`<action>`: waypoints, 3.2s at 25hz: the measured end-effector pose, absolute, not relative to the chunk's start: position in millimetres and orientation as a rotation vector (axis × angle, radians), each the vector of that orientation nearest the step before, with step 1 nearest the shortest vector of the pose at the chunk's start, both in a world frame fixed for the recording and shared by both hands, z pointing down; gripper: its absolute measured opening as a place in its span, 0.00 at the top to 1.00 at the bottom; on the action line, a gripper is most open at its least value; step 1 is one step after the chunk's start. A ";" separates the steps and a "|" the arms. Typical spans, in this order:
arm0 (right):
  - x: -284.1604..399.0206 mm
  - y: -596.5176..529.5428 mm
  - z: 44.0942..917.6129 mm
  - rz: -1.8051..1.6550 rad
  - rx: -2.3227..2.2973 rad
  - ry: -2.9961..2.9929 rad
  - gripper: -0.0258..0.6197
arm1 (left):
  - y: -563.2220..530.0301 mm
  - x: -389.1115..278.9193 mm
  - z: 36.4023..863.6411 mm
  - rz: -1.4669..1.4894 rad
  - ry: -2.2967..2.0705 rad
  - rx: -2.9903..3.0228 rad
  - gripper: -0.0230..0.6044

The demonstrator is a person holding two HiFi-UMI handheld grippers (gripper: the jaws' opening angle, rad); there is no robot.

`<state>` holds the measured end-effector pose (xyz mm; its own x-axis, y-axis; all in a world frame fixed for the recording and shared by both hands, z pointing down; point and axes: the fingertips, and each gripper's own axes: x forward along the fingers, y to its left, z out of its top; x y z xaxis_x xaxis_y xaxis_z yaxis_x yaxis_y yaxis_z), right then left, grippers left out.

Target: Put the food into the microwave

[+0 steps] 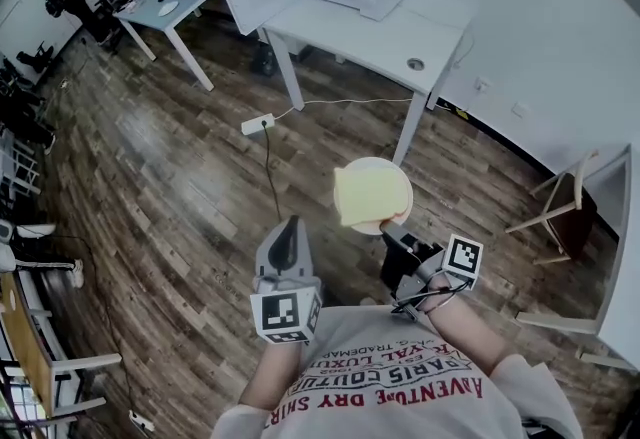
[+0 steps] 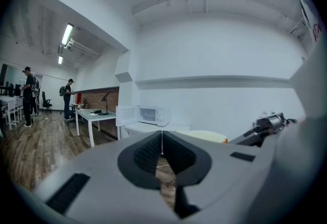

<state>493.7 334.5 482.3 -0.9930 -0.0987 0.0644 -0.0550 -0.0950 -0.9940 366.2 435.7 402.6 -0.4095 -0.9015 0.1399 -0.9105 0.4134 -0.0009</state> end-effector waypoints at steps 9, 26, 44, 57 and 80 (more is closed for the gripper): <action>388.8 305.0 471.9 -2.199 -0.245 2.071 0.93 | 403.6 239.9 397.6 0.093 -2.481 1.741 0.95; 175.4 292.7 453.4 -2.173 -0.264 2.061 0.93 | 391.6 18.0 390.7 0.055 -2.437 1.757 0.95; 35.7 92.7 468.7 -2.263 -0.233 2.032 0.93 | 198.9 -110.0 399.3 0.050 -2.443 1.670 0.95; -4.7 -65.8 452.2 -2.215 -0.281 2.057 0.93 | 23.3 -150.2 382.9 0.016 -2.388 1.753 0.95; -77.8 -244.7 488.9 -1.964 -0.727 1.728 0.93 | -246.4 -245.7 397.4 0.129 -1.900 2.252 0.95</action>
